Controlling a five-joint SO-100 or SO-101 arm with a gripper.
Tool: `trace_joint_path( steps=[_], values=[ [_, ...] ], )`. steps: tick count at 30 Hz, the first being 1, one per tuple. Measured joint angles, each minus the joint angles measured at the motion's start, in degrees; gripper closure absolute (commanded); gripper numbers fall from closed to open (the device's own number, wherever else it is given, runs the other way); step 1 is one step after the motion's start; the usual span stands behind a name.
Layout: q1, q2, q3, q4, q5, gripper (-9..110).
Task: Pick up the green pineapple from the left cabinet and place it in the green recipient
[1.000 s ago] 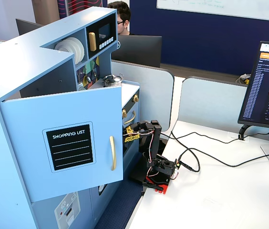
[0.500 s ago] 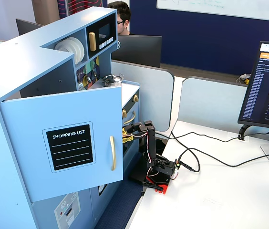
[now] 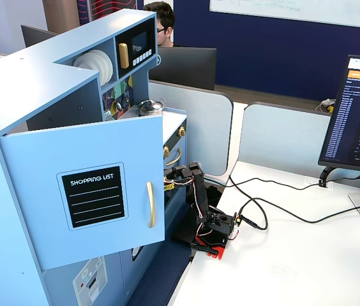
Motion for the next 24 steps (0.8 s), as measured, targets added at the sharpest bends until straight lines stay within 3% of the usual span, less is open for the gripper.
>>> trace_joint_path(
  steps=[7, 15, 24],
  values=[
    [-1.9, 7.7, 5.1, 2.7, -5.3, 101],
    [-5.5, 31.5, 20.4, 11.2, -12.0, 101],
    [-1.5, 54.1, 32.3, 19.6, -18.5, 101]
  ],
)
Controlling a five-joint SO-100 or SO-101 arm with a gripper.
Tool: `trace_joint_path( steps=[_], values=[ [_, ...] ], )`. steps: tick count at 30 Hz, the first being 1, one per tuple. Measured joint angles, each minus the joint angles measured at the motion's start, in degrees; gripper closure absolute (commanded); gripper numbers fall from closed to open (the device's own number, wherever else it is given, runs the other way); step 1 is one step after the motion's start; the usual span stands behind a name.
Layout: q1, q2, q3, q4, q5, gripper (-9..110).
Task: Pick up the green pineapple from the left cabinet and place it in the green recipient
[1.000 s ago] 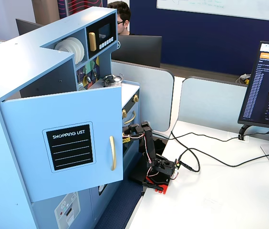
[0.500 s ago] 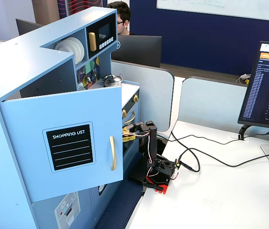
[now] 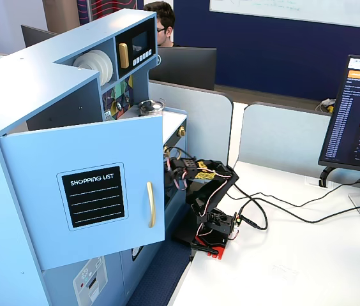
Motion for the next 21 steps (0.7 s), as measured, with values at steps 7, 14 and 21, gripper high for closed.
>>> trace_joint_path(
  steps=[7, 14, 21],
  values=[
    [6.2, 13.4, 1.0, 11.8, -3.6, 101],
    [18.4, 15.8, -3.6, 17.8, -3.8, 101],
    [30.8, 7.7, -13.4, 14.5, 2.0, 101]
  ],
)
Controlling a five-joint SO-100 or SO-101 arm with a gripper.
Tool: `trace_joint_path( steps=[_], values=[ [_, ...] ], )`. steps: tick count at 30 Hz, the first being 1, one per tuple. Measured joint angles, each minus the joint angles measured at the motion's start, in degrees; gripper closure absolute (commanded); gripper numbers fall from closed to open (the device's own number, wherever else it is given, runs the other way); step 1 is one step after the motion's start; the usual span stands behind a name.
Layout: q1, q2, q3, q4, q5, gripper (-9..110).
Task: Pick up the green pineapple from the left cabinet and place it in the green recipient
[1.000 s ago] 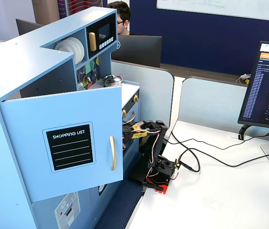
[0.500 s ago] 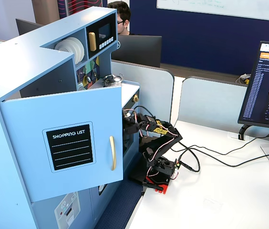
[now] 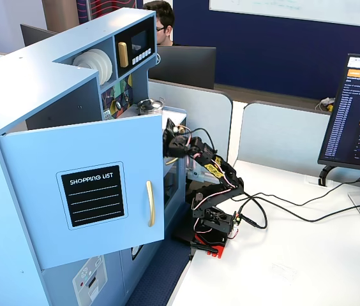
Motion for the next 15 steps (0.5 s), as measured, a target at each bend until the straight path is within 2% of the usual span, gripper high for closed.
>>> trace_joint_path(
  steps=[10, 15],
  values=[
    [9.1, -24.4, -14.9, -12.3, 12.0, 101],
    [12.1, -39.1, -26.5, -14.4, 14.8, 101]
  ],
)
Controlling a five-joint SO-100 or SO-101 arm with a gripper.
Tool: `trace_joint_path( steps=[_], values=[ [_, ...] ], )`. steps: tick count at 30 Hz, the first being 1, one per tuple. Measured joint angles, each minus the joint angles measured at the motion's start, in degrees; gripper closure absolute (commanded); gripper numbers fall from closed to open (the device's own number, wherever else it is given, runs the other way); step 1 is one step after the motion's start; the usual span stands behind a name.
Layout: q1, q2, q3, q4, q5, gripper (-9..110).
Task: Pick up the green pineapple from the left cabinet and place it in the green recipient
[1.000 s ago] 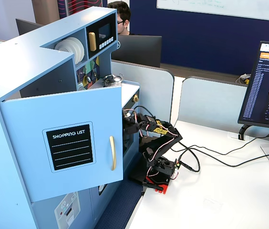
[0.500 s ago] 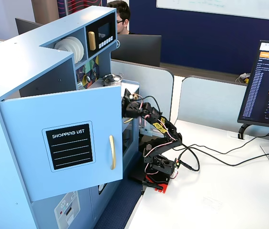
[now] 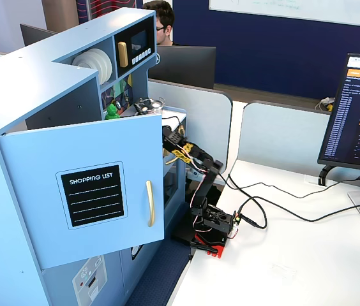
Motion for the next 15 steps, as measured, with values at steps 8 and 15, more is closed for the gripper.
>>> trace_joint_path(
  steps=[8, 15],
  values=[
    [1.7, -16.3, -16.2, 0.7, 2.0, 81],
    [1.6, -16.8, -18.0, 2.0, 6.7, 66]
  ],
)
